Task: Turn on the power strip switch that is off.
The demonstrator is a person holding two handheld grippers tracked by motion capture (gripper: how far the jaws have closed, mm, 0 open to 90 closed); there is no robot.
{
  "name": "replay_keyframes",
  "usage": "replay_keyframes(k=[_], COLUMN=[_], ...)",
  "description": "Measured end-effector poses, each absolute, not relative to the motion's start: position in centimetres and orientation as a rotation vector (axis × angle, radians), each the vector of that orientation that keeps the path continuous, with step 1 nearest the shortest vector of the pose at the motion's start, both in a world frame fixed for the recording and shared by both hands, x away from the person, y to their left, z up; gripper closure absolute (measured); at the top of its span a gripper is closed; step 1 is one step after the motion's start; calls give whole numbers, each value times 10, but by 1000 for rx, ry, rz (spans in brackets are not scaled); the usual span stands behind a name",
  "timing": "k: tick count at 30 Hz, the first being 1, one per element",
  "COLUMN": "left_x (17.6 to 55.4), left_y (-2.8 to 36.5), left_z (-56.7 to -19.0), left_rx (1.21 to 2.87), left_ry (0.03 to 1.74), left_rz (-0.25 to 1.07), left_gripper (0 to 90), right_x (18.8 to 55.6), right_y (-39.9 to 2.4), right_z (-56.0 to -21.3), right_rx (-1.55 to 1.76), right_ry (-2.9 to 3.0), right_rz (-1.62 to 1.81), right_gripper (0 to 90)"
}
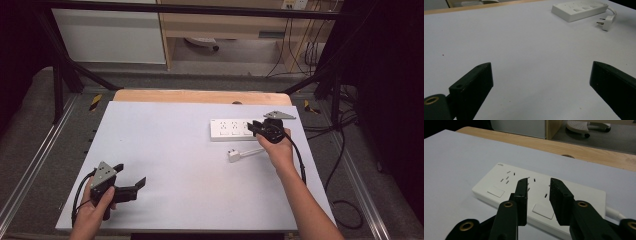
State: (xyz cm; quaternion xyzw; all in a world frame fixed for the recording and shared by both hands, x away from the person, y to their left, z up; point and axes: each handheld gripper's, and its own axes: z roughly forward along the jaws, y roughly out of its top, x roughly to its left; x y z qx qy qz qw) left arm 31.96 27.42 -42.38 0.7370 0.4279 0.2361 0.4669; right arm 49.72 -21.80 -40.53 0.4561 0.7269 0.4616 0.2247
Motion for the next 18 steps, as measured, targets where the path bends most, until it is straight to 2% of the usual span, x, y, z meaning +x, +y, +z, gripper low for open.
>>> replay_keyframes(k=[8,11,15,18], left_x=[318,318,319,319], left_y=[274,274,274,274], left_z=[-422,-423,-423,-423], left_rx=[1810,1813,1815,1814], left_ry=[1041,1041,1043,1045], left_rz=[581,580,582,578], left_gripper=[49,49,50,49], right_x=[490,488,485,483], right_y=[-214,-213,-212,-214], right_z=[-394,-391,-389,-387], right_rx=[1253,1253,1271,1279], right_ry=[2028,2030,2023,2006], right_rz=[1294,1300,1290,1296], right_gripper=[600,536,394,341])
